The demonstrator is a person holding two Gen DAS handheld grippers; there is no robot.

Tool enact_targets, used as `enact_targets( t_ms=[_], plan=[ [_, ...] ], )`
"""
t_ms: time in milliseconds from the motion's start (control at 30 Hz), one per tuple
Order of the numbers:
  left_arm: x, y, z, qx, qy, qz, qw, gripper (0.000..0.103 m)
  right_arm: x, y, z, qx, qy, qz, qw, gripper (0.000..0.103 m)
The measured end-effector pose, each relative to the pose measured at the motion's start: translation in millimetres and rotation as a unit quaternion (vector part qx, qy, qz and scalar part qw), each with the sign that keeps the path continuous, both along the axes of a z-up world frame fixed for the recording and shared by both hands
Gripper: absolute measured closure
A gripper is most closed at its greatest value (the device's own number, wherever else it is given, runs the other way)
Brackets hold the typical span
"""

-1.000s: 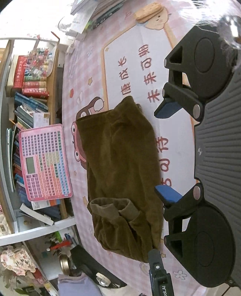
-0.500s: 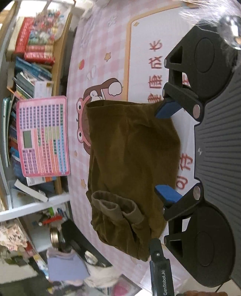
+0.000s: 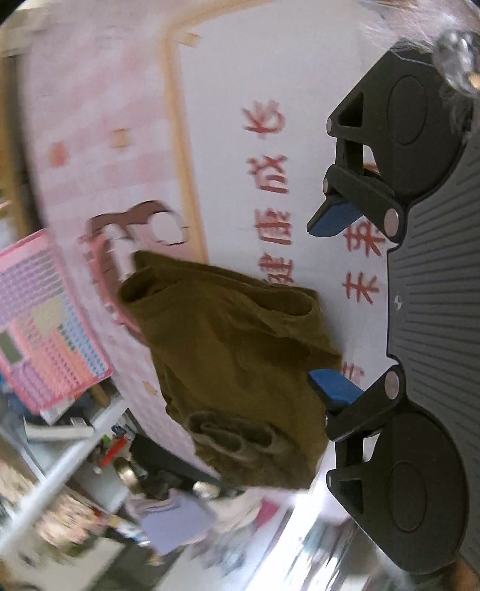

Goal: Fold clothes

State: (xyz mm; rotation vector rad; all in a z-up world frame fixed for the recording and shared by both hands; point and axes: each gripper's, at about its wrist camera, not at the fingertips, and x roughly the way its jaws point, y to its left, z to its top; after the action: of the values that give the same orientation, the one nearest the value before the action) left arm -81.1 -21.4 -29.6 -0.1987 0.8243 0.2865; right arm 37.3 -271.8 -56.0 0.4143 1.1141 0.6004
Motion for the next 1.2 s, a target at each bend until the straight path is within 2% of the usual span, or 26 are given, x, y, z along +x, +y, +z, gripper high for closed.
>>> enact_targets(
  t_ms=[67, 167, 333, 467, 533, 567, 633, 667, 700, 833, 933, 1067, 1100, 1133, 1167, 1200],
  plan=[
    [1.3, -7.7, 3.3, 0.010, -0.007, -0.009, 0.9999, 0.023, 10.4, -6.2, -5.9, 0.032, 0.034, -0.008, 0.999, 0.025],
    [2.0, -15.0, 7.7, 0.021, -0.020, -0.016, 0.9995, 0.018, 24.6, -11.7, -9.7, 0.056, 0.058, -0.014, 0.997, 0.025],
    [7.4, -23.8, 8.0, 0.031, -0.012, -0.027, 0.9991, 0.018, 47.4, -15.9, -19.8, 0.085, 0.098, -0.022, 0.991, 0.028],
    [12.9, -31.3, 6.0, 0.037, -0.007, -0.050, 0.9980, 0.018, 58.6, -9.4, -24.4, 0.101, 0.110, -0.018, 0.989, 0.029],
    [17.5, -40.1, 5.0, 0.046, -0.002, -0.077, 0.9960, 0.018, 62.3, -3.3, -27.6, 0.107, 0.120, -0.013, 0.987, 0.036],
    [20.2, -45.2, 4.2, 0.051, 0.000, -0.093, 0.9944, 0.018, 64.0, -0.1, -29.4, 0.109, 0.125, -0.010, 0.986, 0.043],
    [26.9, -57.5, 0.2, 0.064, 0.008, -0.128, 0.9896, 0.018, 68.4, 8.5, -33.2, 0.101, 0.136, -0.002, 0.986, 0.067],
    [30.6, -64.1, -2.4, 0.074, 0.012, -0.146, 0.9865, 0.018, 70.6, 12.8, -35.1, 0.098, 0.141, 0.002, 0.985, 0.074],
    [34.9, -71.1, -5.7, 0.089, 0.016, -0.162, 0.9826, 0.018, 72.0, 14.2, -33.9, 0.096, 0.139, 0.007, 0.986, 0.086],
    [52.2, -98.5, -19.8, 0.154, 0.027, -0.221, 0.9627, 0.018, 73.6, 10.3, -23.3, 0.128, 0.136, 0.014, 0.982, 0.090],
    [67.7, -116.2, -33.3, 0.217, 0.028, -0.247, 0.9439, 0.019, 74.5, 9.3, -14.6, 0.143, 0.134, 0.017, 0.980, 0.091],
    [88.6, -135.8, -50.8, 0.325, 0.021, -0.249, 0.9122, 0.035, 75.1, 12.9, -10.1, 0.143, 0.133, 0.022, 0.981, 0.091],
    [91.0, -138.6, -52.9, 0.341, 0.015, -0.251, 0.9056, 0.050, 75.5, 13.2, -10.0, 0.141, 0.132, 0.023, 0.981, 0.091],
    [93.4, -141.1, -55.0, 0.354, 0.010, -0.256, 0.8994, 0.057, 75.9, 13.4, -9.9, 0.140, 0.131, 0.023, 0.981, 0.091],
    [95.1, -142.4, -56.5, 0.357, 0.009, -0.265, 0.8954, 0.079, 76.3, 13.7, -9.8, 0.139, 0.131, 0.024, 0.981, 0.091],
    [95.4, -143.0, -57.1, 0.355, 0.009, -0.274, 0.8937, 0.091, 80.5, 13.0, -11.9, 0.139, 0.131, 0.018, 0.981, 0.088]
  ],
)
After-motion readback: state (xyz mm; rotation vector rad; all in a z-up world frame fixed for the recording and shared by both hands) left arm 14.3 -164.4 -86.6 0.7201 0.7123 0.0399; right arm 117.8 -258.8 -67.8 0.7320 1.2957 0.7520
